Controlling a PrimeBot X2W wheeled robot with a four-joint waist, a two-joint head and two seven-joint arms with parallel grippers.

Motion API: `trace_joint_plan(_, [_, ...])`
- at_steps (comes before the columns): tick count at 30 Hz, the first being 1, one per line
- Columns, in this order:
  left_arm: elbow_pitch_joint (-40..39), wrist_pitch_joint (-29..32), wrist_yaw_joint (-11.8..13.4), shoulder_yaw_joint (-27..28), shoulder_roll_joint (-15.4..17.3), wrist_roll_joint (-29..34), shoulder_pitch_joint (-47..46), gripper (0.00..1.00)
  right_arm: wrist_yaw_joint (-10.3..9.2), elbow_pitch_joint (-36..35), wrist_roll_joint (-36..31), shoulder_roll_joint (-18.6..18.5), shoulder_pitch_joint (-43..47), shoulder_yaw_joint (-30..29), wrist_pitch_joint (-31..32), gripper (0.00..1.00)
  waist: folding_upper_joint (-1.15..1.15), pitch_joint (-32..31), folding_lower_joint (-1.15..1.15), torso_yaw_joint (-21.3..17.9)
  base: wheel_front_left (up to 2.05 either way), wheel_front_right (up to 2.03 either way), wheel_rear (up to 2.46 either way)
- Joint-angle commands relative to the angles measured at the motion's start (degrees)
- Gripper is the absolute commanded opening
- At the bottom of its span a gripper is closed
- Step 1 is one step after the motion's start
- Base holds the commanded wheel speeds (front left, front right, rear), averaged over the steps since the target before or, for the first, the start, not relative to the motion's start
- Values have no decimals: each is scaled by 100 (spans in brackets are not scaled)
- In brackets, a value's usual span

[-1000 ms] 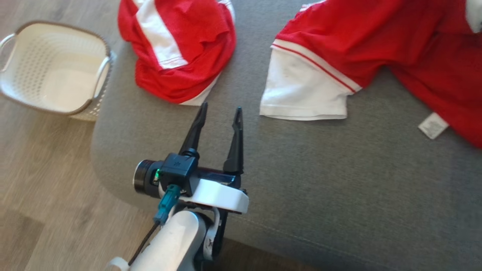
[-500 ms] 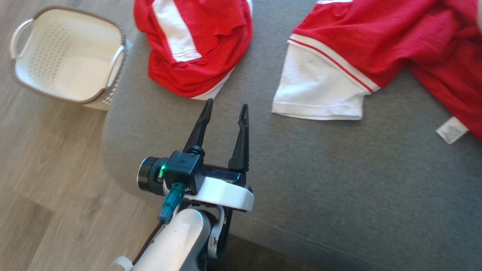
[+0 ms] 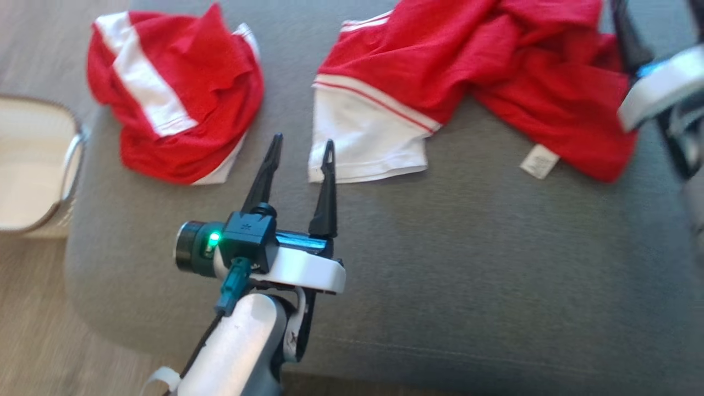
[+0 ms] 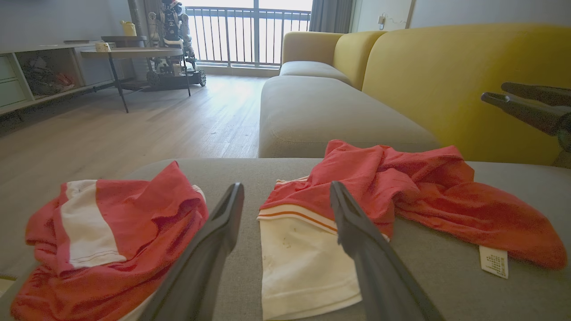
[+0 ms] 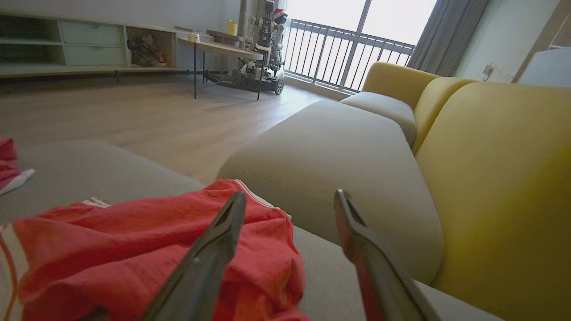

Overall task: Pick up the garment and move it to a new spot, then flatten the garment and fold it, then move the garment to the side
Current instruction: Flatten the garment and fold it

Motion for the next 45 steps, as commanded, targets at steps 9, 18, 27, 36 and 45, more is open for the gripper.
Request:
trace_joint_plan(9, [-60, -34, -159, 753, 39, 235, 148, 100, -2, -1810, -178, 1239, 2352, -1237, -137, 100, 0, -665, 0, -995, 0, 0, 0])
trace_joint_plan(18, [115, -34, -316, 870, 39, 384, 294, 100, -2, -2442, -214, 1934, 3646, -1717, -143, 100, 0, -675, 0, -1278, 0, 0, 0])
trace_joint_plan(27, [157, -34, -379, 818, 39, 419, 253, 100, -2, -2402, 69, 1985, 3649, -1555, -49, 100, 0, -611, 0, -1213, 0, 0, 0])
trace_joint_plan(36, [199, -34, -386, 678, 39, 408, 198, 100, -2, -1383, 141, 1743, 3206, -1297, 283, 100, 0, -432, 0, -791, 0, 0, 0])
trace_joint_plan(45, [148, -34, -324, 580, 39, 337, 128, 100, -2, -497, -654, 1423, 2757, -1391, 114, 100, 0, -229, 0, -468, 0, 0, 0])
